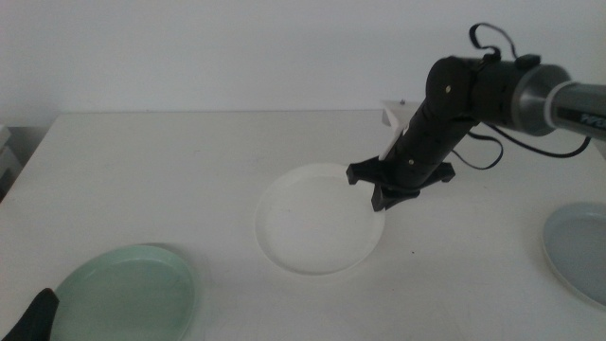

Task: Stack the three bowls on top of each other.

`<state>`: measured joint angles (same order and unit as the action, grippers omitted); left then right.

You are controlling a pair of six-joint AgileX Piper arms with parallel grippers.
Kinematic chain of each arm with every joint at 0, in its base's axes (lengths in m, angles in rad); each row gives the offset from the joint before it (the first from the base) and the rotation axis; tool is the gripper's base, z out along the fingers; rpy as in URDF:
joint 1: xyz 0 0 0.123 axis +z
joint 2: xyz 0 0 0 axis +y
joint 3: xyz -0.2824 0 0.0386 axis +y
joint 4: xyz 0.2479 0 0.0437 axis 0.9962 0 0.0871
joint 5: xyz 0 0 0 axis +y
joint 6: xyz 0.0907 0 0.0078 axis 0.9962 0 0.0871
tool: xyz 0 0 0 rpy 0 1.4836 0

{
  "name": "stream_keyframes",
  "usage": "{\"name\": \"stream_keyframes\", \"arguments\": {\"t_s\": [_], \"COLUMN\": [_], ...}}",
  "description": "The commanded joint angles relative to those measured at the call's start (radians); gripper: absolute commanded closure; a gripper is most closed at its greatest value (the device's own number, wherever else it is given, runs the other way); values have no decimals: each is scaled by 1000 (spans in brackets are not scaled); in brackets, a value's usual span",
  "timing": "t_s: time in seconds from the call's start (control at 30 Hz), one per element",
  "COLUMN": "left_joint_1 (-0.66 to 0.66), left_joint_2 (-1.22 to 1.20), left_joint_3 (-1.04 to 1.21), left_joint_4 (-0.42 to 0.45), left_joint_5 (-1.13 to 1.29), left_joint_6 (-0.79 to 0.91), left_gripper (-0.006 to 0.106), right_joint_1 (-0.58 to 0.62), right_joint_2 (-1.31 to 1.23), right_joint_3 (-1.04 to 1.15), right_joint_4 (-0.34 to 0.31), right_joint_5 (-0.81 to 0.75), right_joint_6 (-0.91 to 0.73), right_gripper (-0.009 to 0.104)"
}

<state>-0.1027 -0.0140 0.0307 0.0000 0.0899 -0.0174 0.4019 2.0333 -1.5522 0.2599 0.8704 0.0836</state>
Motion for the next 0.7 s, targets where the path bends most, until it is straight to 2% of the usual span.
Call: {"name": "stream_keyframes", "arguments": {"t_s": [0.0, 0.27, 0.4, 0.6, 0.63, 0.67], "left_joint_1": [-3, -3, -3, -3, -3, -3], "left_joint_2": [-13, -13, -13, -13, -13, -13], "left_joint_3": [-5, -5, -5, -5, -5, -5], "left_joint_4": [-13, -13, -13, -13, -13, -13], "left_joint_5": [-72, -72, -72, -72, -72, -72], "left_joint_6": [-10, -10, -10, -10, -10, -10], "left_gripper": [-4, -4, -4, -4, -4, -4], "right_joint_1": [0, 0, 0, 0, 0, 0], "right_joint_2": [-33, 20, 23, -6, -37, -54], "right_joint_3": [-34, -34, -34, -34, -34, -34], "right_joint_4": [0, -28, -44, -45, -41, -41], "right_joint_5": [-31, -33, -34, -23, -18, -13], "right_joint_6": [-1, -12, -12, -12, -8, -7], "right_gripper": [96, 96, 92, 68, 57, 53]}}
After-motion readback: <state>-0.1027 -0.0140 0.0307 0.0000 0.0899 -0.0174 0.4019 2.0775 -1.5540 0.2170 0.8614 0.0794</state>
